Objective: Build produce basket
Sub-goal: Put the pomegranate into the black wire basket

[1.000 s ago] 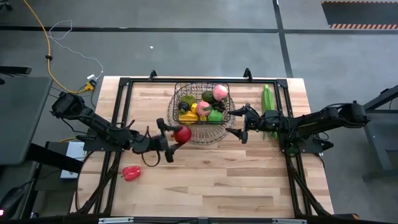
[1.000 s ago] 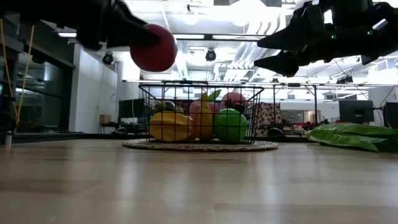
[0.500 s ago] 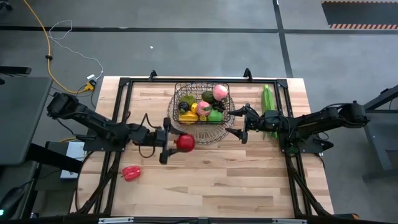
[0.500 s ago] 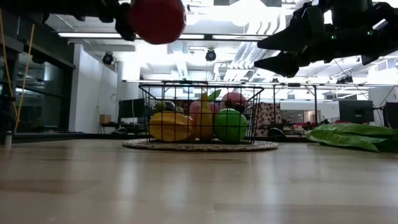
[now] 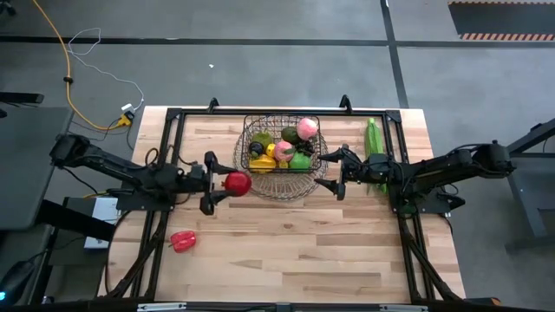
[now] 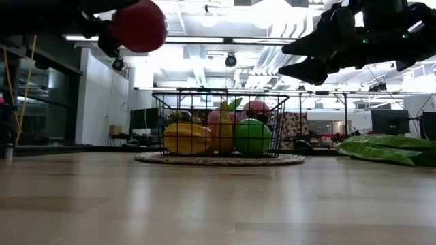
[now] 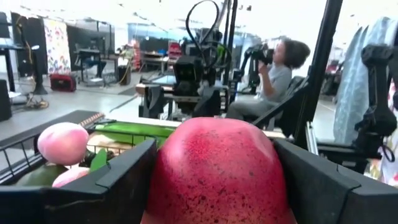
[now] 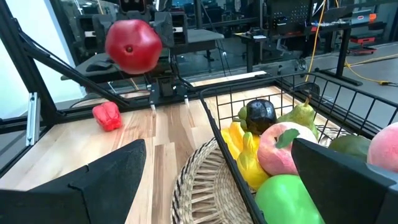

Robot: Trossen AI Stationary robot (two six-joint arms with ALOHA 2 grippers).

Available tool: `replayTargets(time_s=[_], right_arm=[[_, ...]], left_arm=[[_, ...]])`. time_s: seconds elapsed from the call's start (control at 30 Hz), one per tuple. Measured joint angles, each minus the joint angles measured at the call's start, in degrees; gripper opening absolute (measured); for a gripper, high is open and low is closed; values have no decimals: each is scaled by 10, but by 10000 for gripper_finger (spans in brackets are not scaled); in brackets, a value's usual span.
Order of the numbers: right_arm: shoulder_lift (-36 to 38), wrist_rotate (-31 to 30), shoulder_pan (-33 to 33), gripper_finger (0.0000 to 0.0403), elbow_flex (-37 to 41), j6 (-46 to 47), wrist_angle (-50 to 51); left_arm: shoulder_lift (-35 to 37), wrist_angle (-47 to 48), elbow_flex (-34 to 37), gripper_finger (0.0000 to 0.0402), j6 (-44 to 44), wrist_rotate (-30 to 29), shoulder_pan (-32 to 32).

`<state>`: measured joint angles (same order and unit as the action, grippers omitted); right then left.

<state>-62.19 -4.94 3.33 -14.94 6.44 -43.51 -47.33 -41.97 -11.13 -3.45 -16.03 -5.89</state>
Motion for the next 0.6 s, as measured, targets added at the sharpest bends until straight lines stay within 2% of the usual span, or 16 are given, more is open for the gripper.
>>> replayTargets(time_s=[0.17, 0.6], right_arm=[[0, 0, 0, 392, 0, 2, 0], [0, 0, 0, 392, 0, -3, -4]], left_arm=[[31, 1, 16, 290, -5, -1, 0], [29, -3, 16, 290, -14, -1, 0]])
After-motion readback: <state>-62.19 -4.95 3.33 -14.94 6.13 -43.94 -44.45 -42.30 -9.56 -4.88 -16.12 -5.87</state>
